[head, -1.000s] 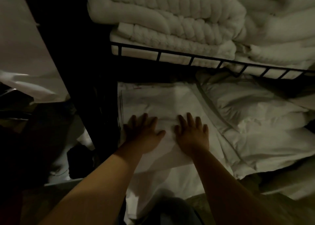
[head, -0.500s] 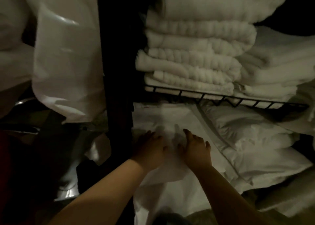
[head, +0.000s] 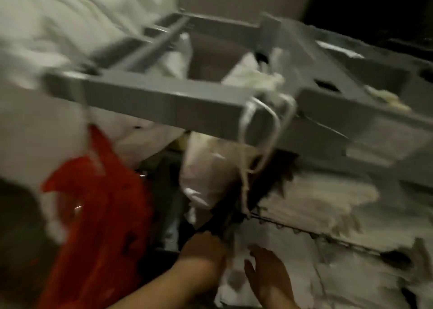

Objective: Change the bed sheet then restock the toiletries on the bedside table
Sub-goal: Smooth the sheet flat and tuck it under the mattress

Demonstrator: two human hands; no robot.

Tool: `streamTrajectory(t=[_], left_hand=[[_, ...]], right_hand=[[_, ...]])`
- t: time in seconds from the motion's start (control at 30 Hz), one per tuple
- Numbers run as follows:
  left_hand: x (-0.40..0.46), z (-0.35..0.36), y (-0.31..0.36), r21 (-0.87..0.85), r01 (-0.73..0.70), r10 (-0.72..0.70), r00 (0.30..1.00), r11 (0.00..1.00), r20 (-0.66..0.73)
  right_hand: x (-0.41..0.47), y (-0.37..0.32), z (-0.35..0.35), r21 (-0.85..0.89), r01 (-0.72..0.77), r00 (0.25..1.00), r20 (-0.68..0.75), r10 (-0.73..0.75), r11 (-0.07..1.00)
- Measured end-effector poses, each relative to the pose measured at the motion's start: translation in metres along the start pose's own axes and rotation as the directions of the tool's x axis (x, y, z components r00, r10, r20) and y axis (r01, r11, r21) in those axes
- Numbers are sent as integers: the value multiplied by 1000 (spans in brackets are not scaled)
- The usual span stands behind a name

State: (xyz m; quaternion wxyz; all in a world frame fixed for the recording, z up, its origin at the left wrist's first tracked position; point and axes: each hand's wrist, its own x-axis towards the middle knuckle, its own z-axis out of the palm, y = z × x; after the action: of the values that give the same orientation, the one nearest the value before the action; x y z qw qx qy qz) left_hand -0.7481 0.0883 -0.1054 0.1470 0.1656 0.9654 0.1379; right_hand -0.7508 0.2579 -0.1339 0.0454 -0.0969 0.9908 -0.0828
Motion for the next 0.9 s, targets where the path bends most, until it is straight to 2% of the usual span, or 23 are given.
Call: streamTrajectory(t=[0.07, 0.13, 0.17, 0.2, 0.27, 0.3, 0.43, 0.47, 0.57, 0.67, 0.73, 0.8, 0.9], left_hand=[[-45, -46, -35, -36, 181, -185, 965, 983, -185], [-98, -88, -76, -44, 351, -347, 890, 936, -294], [-127, -105, -94, -54, 435, -427, 843, 899, -328], [-159, -122, -108, -75, 508, -500, 794, 858, -345], [-224, -147, -129, -149, 640, -648, 686, 754, -331], [-257, -153, -139, -171, 706, -714, 612, 687, -340], [-395, -161, -170, -133, 890, -868, 376, 436, -325], [-430, -159, -173, -140, 920, -896, 307, 365, -319], [-533, -157, -177, -248, 956, -942, 69, 156, -329], [-618, -160, -182, -345, 937, -909, -190, -55, -371], [-661, -169, -190, -377, 912, -859, -319, -163, -400], [-696, -175, -200, -415, 878, -817, -412, -239, -402], [-726, -169, -221, -432, 851, -796, -472, -298, -379]], right_hand=[[3, -63, -27, 56, 150, 984, 86, -155, 987], [9, -138, -63, 100, 312, 923, 205, -326, 945], [14, -175, -81, 79, 436, 878, 185, -442, 897], [19, -216, -102, 55, 567, 815, 109, -569, 822], [14, -299, -140, 110, 683, 721, 57, -691, 722], [6, -342, -154, 140, 753, 644, 37, -764, 643], [-49, -514, -194, 177, 920, 364, -62, -929, 349], [-67, -550, -198, 203, 945, 280, -93, -955, 258], [-130, -639, -192, 266, 962, 100, -108, -989, 69], [-195, -686, -167, 305, 951, -40, -21, -999, -45], [-221, -699, -144, 309, 948, -100, 53, -994, -79], [-239, -717, -118, 303, 947, -159, 152, -976, -107], [-249, -753, -90, 301, 942, -225, 233, -946, -150]])
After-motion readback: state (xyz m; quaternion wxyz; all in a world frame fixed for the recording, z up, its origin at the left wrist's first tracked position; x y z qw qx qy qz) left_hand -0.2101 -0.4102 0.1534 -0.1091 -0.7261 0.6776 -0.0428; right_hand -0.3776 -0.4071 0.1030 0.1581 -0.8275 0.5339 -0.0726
